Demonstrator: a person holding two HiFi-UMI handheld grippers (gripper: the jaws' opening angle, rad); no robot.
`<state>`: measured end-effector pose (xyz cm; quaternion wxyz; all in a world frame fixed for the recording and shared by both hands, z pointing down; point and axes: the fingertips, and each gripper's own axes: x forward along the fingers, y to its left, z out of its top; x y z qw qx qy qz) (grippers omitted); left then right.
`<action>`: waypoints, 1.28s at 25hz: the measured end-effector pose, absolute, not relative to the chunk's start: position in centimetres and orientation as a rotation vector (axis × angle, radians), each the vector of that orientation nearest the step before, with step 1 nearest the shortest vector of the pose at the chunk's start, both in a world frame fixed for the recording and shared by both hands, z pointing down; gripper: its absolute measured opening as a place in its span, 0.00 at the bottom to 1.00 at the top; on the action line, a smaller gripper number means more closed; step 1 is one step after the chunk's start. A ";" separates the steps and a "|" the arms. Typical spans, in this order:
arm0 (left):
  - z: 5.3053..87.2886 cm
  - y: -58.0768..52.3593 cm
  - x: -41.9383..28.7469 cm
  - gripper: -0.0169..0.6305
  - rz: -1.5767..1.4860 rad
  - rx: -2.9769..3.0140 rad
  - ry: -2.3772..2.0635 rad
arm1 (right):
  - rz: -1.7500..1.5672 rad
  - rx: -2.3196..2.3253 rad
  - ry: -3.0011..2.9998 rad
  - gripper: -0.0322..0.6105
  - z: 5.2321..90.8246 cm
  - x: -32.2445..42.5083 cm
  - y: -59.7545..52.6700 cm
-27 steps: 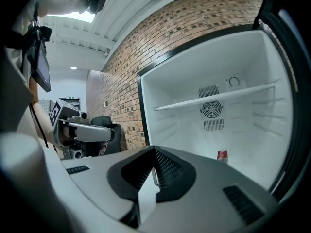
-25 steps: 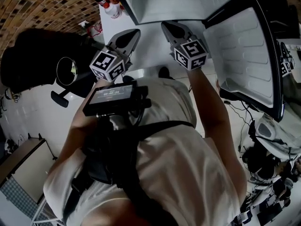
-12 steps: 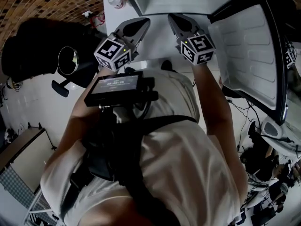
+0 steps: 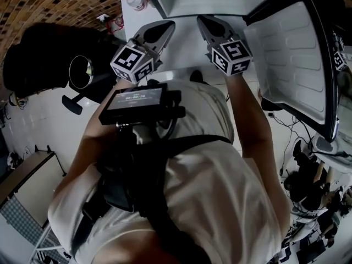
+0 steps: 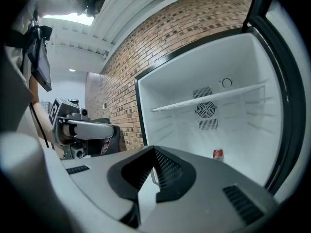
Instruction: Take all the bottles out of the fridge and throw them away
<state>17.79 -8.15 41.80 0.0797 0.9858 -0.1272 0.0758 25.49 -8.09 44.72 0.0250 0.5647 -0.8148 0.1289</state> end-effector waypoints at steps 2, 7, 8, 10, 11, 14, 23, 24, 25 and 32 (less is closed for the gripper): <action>41.7 -8.1 17.7 0.03 0.193 2.936 -0.368 | 0.400 1.748 -2.517 0.05 44.8 25.4 -8.0; 41.7 -7.9 17.7 0.03 0.183 2.919 -0.365 | 0.402 1.758 -2.509 0.05 44.8 25.5 -7.6; 41.7 -7.9 17.8 0.03 0.182 2.922 -0.364 | 0.403 1.760 -2.508 0.05 44.9 25.6 -7.5; 41.8 -7.8 18.0 0.03 0.174 2.927 -0.360 | 0.404 1.764 -2.505 0.05 45.1 25.7 -7.4; 41.8 -7.8 18.0 0.03 0.173 2.929 -0.358 | 0.404 1.766 -2.503 0.05 45.1 25.7 -7.4; 41.9 -7.8 18.2 0.03 0.178 2.933 -0.354 | 0.406 1.776 -2.498 0.05 45.3 25.9 -7.3; 41.5 -8.2 17.9 0.03 0.199 2.950 -0.365 | 0.403 1.774 -2.512 0.05 45.2 25.8 -7.7; 41.5 -8.2 17.8 0.03 0.196 2.949 -0.372 | 0.404 1.768 -2.516 0.05 45.2 25.7 -7.8; 41.5 -8.2 17.8 0.03 0.195 2.947 -0.378 | 0.406 1.762 -2.520 0.05 45.2 25.6 -7.9; 41.7 -8.5 17.1 0.03 0.219 2.939 -0.417 | 0.410 1.727 -2.543 0.05 45.5 25.0 -8.5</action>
